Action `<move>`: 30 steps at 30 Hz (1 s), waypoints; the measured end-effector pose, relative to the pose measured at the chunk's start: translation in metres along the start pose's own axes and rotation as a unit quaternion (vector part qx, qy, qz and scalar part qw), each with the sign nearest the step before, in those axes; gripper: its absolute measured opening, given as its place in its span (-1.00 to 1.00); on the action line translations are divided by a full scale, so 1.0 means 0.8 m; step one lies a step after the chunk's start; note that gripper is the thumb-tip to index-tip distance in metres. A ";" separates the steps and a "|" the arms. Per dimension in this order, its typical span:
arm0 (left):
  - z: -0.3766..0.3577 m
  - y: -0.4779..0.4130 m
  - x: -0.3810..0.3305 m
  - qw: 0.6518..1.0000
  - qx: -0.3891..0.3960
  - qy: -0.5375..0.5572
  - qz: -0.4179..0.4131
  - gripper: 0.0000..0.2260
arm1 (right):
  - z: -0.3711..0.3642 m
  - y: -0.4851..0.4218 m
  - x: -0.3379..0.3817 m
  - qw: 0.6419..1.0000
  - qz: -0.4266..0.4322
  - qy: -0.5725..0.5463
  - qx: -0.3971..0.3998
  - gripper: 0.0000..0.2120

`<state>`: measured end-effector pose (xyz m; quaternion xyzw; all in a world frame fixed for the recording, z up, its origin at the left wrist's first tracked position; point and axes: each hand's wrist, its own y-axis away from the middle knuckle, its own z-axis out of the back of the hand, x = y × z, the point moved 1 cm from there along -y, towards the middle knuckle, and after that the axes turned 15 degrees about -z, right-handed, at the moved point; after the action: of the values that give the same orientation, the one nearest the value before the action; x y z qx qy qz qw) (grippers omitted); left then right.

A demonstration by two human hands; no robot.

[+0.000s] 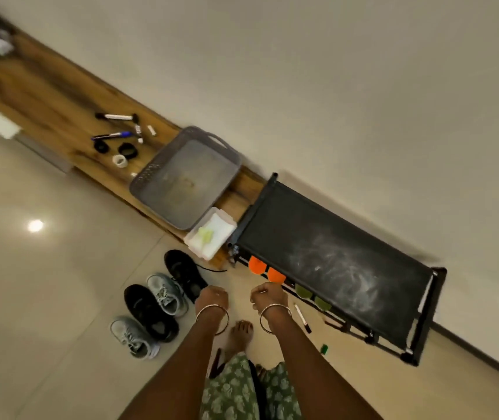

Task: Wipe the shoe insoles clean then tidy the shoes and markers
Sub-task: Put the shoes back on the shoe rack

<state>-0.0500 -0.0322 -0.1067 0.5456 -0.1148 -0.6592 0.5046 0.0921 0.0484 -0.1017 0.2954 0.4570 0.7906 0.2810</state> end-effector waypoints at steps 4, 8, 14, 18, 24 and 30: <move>0.067 0.014 -0.029 0.997 -0.080 0.015 -0.005 -0.77 | -0.017 0.030 0.063 0.990 0.086 0.107 0.015 -0.90; 0.110 0.032 -0.043 0.989 -0.147 0.032 0.011 -0.78 | -0.029 0.071 0.100 0.972 0.131 0.191 0.032 -0.87; 0.154 0.081 -0.011 0.963 -0.254 0.063 0.058 -0.77 | -0.066 0.104 0.095 0.941 0.160 0.289 0.068 -0.81; 0.170 0.113 0.033 0.936 -0.329 0.061 0.107 -0.80 | -0.109 0.061 0.059 0.919 0.147 0.358 0.073 -0.89; 0.188 0.107 0.127 0.920 -0.345 0.073 0.170 -0.81 | -0.191 0.047 0.027 0.865 0.154 0.469 0.090 -0.84; 0.191 0.034 0.203 0.926 -0.302 0.109 0.200 -0.79 | -0.277 0.037 0.035 0.838 0.153 0.518 0.085 -0.84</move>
<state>-0.1459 -0.2340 -0.1276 0.4017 0.0384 -0.4844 0.7762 -0.0919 -0.0672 -0.1601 -0.0682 0.5500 0.8193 -0.1468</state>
